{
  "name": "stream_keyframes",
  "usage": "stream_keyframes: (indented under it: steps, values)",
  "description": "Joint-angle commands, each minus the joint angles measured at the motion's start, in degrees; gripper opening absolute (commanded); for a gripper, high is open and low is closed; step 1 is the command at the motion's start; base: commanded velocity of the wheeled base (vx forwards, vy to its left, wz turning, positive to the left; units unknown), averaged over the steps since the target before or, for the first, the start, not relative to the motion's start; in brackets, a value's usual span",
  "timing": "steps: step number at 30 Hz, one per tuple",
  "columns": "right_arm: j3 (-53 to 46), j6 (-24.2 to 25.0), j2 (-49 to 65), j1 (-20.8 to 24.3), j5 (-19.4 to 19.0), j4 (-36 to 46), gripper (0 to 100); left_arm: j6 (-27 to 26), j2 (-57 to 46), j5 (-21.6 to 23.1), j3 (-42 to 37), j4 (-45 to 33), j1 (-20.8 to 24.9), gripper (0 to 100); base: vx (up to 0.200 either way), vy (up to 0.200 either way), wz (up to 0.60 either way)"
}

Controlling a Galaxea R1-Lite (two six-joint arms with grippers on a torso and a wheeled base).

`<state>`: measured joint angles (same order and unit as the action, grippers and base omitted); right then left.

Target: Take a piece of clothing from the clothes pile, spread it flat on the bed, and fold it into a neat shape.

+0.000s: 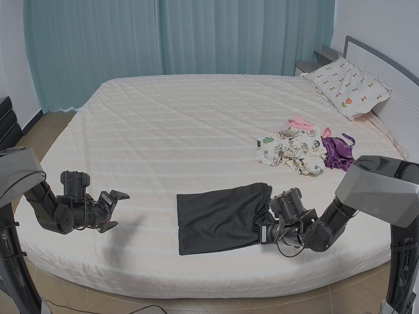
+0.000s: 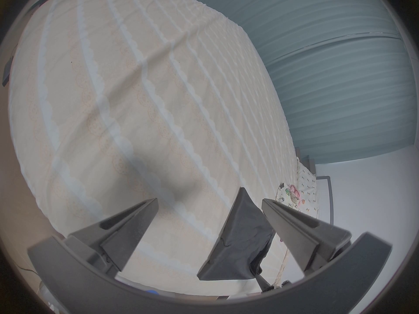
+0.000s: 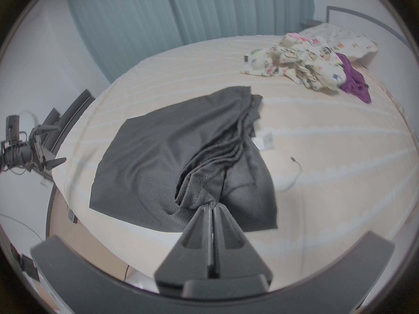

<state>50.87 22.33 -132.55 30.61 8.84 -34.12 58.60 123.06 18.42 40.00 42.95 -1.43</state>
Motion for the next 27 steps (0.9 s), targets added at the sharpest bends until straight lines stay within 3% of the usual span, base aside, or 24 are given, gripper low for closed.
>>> stream_keyframes:
  steps: [1,3,4,18,27]
  values:
    - [-3.67,2.54,1.33,-0.20,1.18,-1.30,0,0.02,0.07,0.04,-0.01,0.03,0.02,100,0.000,0.000,0.00]
    - [-4.73,3.77,1.06,-0.29,1.27,-2.53,0,0.02,0.07,-0.05,-0.01,0.03,0.02,100,0.000,0.000,0.00]
    - [-5.08,4.12,1.15,-0.20,1.18,-2.88,100,0.02,0.07,0.04,-0.01,0.03,-0.07,100,0.000,0.000,0.00]
    - [-9.30,5.97,5.90,-0.64,3.64,-7.01,100,0.02,0.07,0.04,-0.01,0.03,-0.07,100,0.000,0.000,0.00]
    - [3.09,4.83,-2.01,-0.29,6.28,-0.33,100,0.02,0.07,0.04,-0.01,0.03,-0.07,100,0.000,0.000,0.00]
